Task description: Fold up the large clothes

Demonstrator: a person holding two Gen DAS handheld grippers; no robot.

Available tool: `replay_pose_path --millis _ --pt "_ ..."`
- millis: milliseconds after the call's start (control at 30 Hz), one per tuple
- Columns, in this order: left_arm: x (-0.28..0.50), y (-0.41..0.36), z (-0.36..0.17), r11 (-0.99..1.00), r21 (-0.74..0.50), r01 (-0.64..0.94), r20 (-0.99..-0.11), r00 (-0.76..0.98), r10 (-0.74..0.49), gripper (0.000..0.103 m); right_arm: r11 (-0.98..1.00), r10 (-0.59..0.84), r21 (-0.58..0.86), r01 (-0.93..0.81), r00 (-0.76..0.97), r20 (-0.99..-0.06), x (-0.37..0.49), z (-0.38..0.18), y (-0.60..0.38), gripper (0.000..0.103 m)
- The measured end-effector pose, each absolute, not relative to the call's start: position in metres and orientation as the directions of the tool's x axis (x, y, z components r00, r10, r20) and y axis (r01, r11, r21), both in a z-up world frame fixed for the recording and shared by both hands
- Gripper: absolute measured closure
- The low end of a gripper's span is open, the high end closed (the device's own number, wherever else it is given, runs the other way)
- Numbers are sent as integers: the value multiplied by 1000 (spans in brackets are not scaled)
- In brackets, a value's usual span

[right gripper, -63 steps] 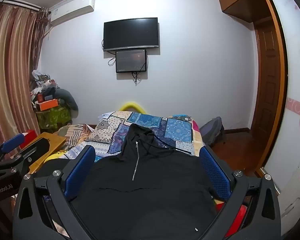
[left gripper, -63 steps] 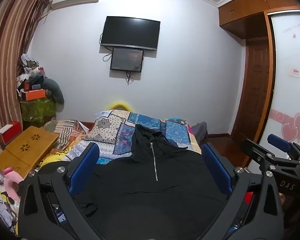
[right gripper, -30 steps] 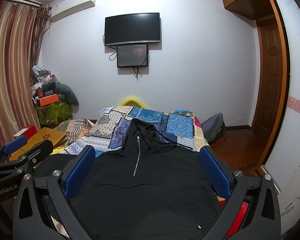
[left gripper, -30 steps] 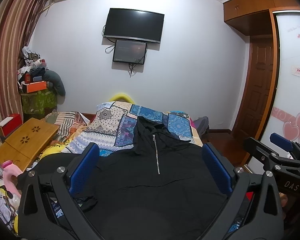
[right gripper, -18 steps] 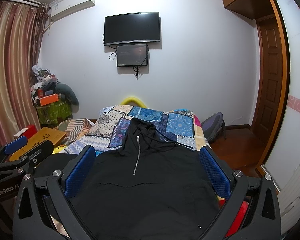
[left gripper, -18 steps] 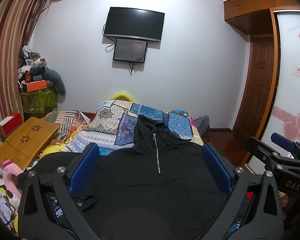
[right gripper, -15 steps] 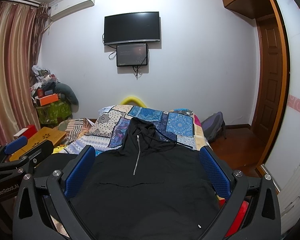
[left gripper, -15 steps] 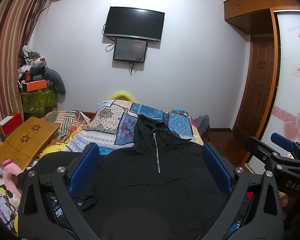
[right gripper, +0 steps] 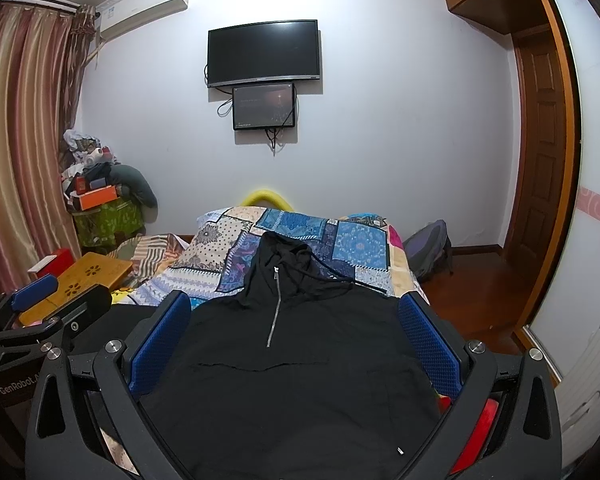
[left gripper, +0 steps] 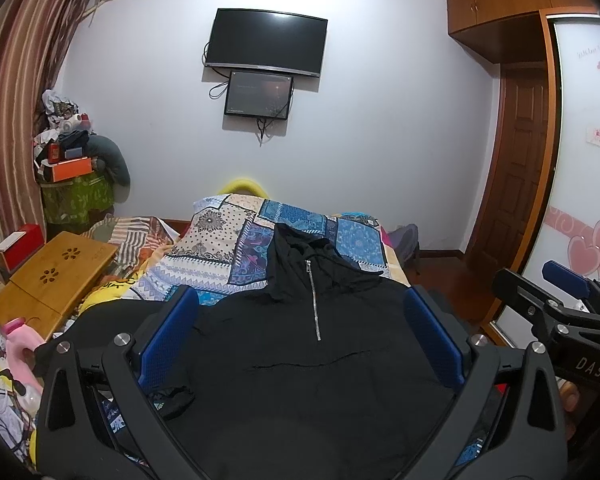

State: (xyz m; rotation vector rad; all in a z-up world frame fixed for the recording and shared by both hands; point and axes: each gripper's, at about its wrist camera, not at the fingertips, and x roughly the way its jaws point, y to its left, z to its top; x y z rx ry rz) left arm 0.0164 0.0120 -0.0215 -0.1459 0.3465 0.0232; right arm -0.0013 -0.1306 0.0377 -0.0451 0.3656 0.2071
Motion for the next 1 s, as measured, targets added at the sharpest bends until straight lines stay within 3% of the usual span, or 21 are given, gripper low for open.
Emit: replay_pose_path --millis 1000 --pt "33 23 -31 987 -143 -75 -381 924 15 0 979 185 -1 -204 889 -418 15 31 -133 0"
